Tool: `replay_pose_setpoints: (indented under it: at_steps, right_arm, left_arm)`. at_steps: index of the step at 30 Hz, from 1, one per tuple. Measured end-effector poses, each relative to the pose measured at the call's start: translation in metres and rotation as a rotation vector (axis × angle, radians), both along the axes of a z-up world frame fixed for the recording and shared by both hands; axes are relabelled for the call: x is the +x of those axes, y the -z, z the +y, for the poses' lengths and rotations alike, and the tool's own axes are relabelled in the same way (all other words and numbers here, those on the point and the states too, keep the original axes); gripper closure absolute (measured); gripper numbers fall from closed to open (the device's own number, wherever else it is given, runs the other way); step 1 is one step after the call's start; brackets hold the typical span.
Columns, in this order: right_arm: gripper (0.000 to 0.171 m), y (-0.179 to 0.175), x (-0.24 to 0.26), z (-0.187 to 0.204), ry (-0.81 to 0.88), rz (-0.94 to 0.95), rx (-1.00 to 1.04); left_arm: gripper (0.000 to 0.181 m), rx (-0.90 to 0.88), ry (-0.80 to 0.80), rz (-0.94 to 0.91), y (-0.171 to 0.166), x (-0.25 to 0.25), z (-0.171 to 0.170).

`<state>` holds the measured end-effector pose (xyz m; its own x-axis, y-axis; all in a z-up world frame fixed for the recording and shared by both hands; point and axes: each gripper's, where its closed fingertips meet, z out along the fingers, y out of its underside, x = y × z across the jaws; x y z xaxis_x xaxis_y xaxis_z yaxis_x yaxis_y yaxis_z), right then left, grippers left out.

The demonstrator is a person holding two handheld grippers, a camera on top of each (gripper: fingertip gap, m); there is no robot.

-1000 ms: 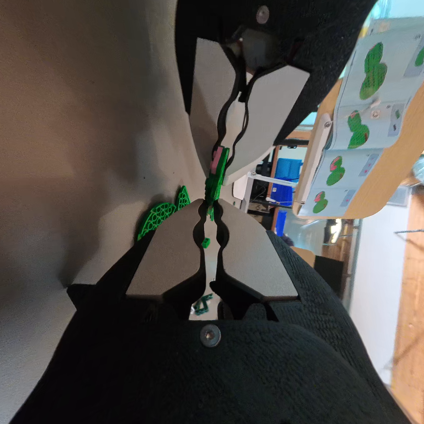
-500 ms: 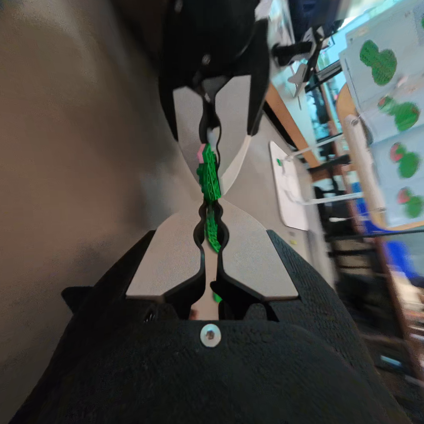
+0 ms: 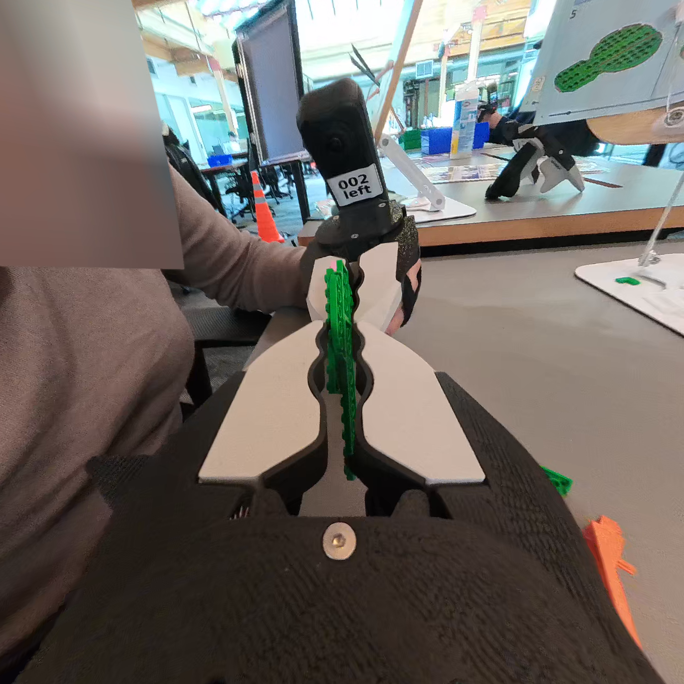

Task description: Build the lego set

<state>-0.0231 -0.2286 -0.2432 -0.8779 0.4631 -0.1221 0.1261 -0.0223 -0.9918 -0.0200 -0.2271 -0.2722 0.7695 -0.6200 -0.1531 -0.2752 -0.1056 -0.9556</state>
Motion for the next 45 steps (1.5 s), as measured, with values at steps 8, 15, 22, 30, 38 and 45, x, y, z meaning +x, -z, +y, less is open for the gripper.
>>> replay_pose_setpoints:
  at_steps: [8,15,22,30,38,45]
  right_arm:
    - [0.159,-0.002,-0.001,-0.005,-0.028,-0.018,-0.055]
    - [0.154,0.013,-0.007,-0.007,0.038,0.043,0.09]
    - [0.164,0.002,-0.012,0.002,0.043,-0.014,-0.048]
    - [0.164,-0.006,-0.01,0.006,-0.007,-0.082,-0.182]
    - [0.132,0.009,-0.036,0.026,0.337,0.182,0.216]
    - [0.14,0.022,-0.041,0.028,0.512,0.494,0.778]
  left_arm:
    - [0.173,-0.065,0.007,0.016,0.013,0.005,0.002]
    - [0.173,-0.09,-0.038,-0.098,0.006,-0.002,0.007]
    - [0.162,0.004,-0.028,-0.218,-0.011,-0.002,0.008]
    - [0.175,0.049,-0.044,-0.216,-0.02,-0.007,0.006]
    - [0.177,0.009,-0.283,-0.048,-0.006,-0.039,0.02]
    - [0.176,0.086,-0.426,0.541,0.012,-0.052,0.023]
